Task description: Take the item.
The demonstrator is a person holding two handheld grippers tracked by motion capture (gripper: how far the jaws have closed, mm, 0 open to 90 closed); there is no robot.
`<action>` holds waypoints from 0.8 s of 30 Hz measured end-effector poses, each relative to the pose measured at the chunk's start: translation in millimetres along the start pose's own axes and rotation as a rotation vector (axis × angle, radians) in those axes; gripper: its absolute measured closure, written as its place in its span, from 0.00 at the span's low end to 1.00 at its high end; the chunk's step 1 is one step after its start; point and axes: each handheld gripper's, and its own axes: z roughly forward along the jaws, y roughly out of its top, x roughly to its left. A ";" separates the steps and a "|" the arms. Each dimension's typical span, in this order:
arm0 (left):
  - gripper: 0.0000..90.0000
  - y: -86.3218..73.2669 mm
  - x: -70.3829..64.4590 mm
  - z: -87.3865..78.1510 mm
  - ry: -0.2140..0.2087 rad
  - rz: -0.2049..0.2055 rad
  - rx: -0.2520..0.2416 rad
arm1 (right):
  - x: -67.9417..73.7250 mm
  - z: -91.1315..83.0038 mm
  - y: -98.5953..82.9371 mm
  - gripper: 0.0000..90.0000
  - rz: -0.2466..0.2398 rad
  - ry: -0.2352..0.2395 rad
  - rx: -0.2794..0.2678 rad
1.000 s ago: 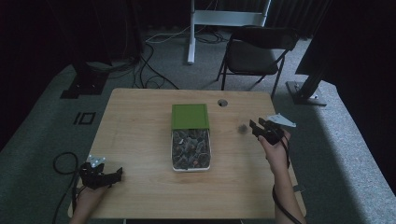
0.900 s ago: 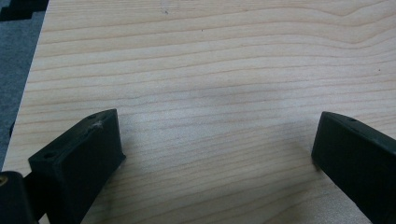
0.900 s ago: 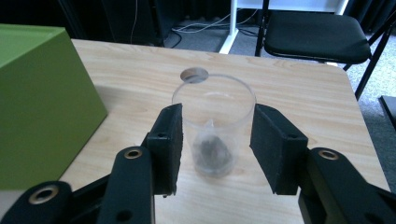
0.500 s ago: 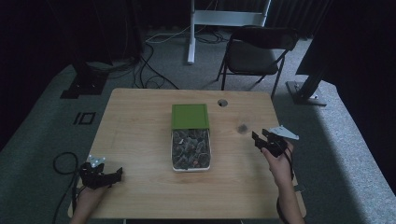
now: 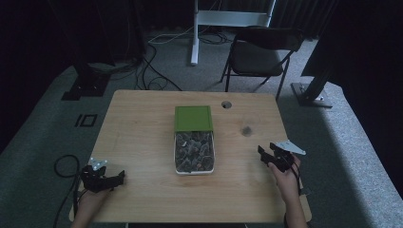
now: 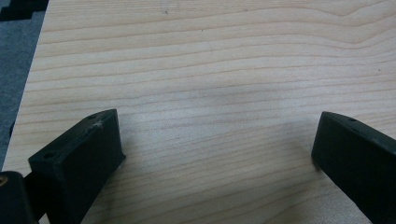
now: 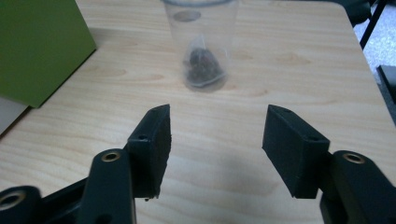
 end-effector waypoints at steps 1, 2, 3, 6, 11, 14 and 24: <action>0.03 0.0 0.0 0.0 0.000 0.000 0.001 | -0.2 -0.8 -2.1 0.44 0.000 -0.002 0.003; 0.03 0.0 0.0 0.0 0.000 0.000 0.001 | -0.3 -1.6 -4.1 0.44 0.002 -0.004 0.006; 0.03 0.0 0.0 0.0 0.000 0.000 0.001 | -0.2 -2.6 -6.1 0.43 0.006 -0.005 0.008; 0.03 0.0 0.0 0.0 0.000 0.000 0.000 | 0.1 -5.7 -11.6 0.41 -0.005 -0.017 0.019; 0.03 0.0 0.0 0.0 0.001 0.000 0.000 | 1.2 -11.0 -18.4 0.34 0.007 -0.034 0.022; 0.03 0.0 0.0 0.0 0.001 0.000 0.001 | 2.8 -14.3 -23.3 0.29 0.014 -0.036 0.032; 0.03 0.0 0.0 0.0 0.000 0.000 0.001 | 7.4 -26.8 -36.8 0.21 0.009 -0.082 0.092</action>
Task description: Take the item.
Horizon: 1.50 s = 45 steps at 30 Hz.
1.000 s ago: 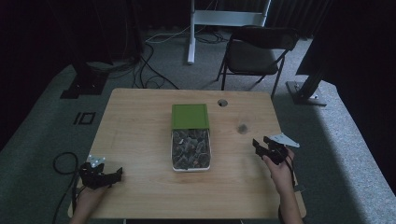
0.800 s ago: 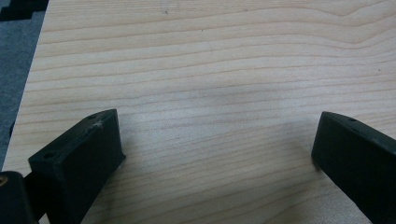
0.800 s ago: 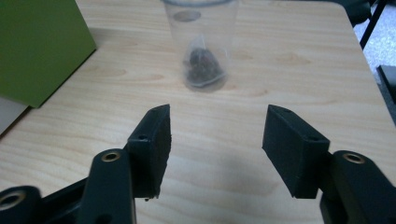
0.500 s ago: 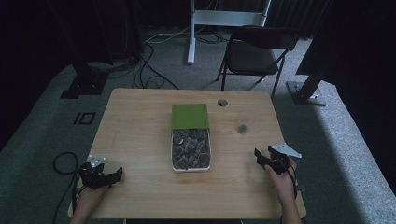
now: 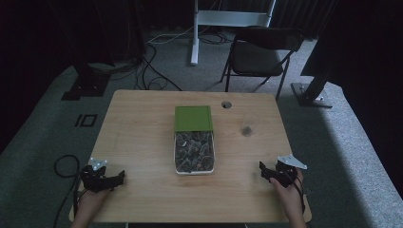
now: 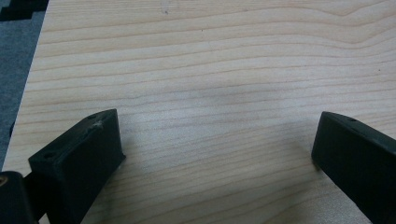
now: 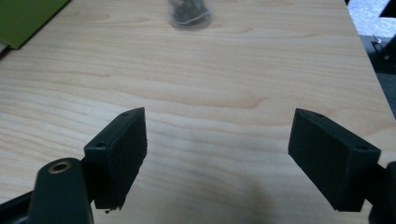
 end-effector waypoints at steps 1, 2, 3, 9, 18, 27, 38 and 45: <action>0.03 0.0 0.0 0.0 0.000 0.000 0.000 | 0.2 -0.8 -1.4 0.21 0.003 0.003 0.002; 0.03 0.0 0.0 0.0 0.000 0.001 0.000 | 0.5 -1.2 -2.5 0.20 0.005 0.002 0.003; 0.03 0.0 0.0 0.0 0.000 0.000 0.000 | 0.9 -1.7 -4.2 0.20 0.006 -0.004 0.006; 0.03 0.0 0.0 0.0 0.000 0.000 -0.001 | -3.1 -1.2 -10.6 0.20 0.035 -0.030 0.027; 0.03 0.0 0.0 0.0 0.000 0.000 0.000 | 0.2 -1.3 -18.7 0.17 0.053 -0.058 0.076; 0.03 0.0 0.0 0.0 0.000 -0.001 0.000 | 0.7 -6.4 -24.4 0.15 0.084 -0.086 0.102; 0.03 -0.3 -0.3 -0.2 0.003 -0.003 0.000 | 0.7 -6.2 -25.3 0.15 0.087 -0.100 0.124; 0.03 -0.4 -0.4 -0.3 0.004 -0.004 -0.001 | 4.7 -3.9 -24.2 0.16 0.069 -0.131 0.133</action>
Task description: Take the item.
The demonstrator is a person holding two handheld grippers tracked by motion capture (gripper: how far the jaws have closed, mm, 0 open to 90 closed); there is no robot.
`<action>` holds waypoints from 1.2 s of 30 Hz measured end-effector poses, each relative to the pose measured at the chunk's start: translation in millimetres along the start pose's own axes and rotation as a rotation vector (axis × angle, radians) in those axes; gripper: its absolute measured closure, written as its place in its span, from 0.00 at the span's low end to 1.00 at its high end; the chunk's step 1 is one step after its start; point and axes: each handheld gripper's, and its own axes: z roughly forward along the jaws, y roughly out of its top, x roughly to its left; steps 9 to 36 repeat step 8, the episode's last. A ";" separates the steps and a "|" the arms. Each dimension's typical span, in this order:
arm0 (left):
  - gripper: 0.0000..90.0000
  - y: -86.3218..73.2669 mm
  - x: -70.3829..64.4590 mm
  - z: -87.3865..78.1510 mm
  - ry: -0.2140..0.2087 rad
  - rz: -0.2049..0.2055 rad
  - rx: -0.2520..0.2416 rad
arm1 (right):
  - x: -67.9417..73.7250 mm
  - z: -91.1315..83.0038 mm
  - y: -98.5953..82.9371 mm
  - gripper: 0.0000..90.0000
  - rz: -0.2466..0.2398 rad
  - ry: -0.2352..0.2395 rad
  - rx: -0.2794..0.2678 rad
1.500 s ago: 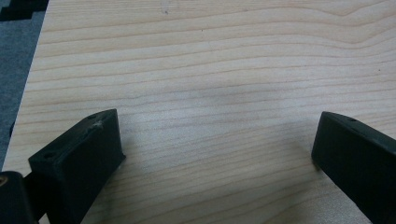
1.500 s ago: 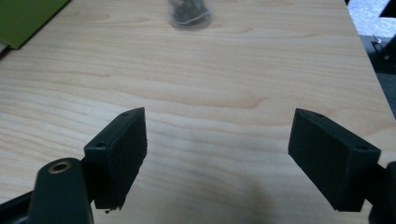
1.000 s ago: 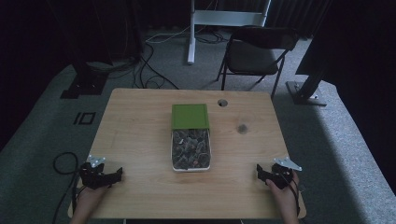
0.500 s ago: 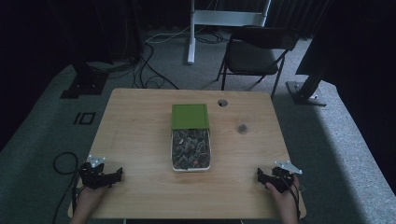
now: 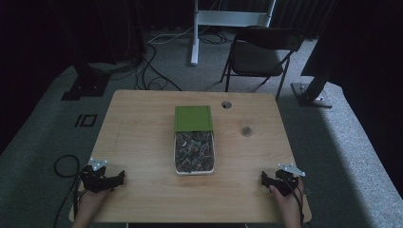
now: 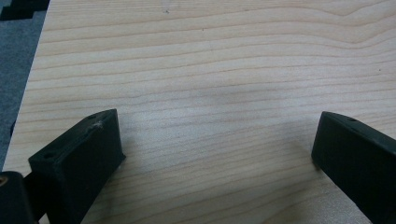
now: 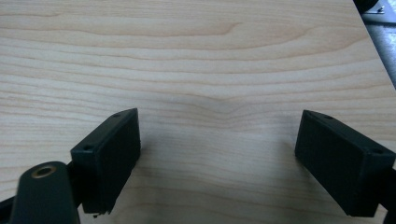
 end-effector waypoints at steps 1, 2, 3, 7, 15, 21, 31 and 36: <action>0.03 0.0 0.0 0.0 0.000 0.000 0.000 | 1.0 0.3 0.3 0.16 0.006 -0.003 0.001; 0.03 0.0 0.0 0.0 0.000 0.000 0.000 | 1.6 0.4 0.4 0.16 0.011 -0.005 0.001; 0.03 0.0 0.0 0.0 0.000 0.000 0.000 | 2.1 0.6 0.5 0.15 0.013 -0.005 0.002; 0.03 0.0 0.0 0.0 0.000 0.000 0.000 | 2.0 0.7 0.5 0.15 0.015 -0.005 0.003; 0.03 0.0 0.0 0.0 0.000 0.000 0.000 | 1.9 0.7 0.5 0.15 0.015 -0.004 0.003; 0.03 0.0 0.0 0.0 0.000 0.000 0.000 | 1.9 0.7 0.5 0.15 0.015 -0.004 0.003; 0.03 0.0 0.0 0.0 0.000 0.000 0.000 | 1.9 0.7 0.5 0.15 0.015 -0.004 0.003; 0.03 0.0 0.0 0.0 0.000 0.000 0.000 | 1.9 0.7 0.5 0.15 0.015 -0.004 0.003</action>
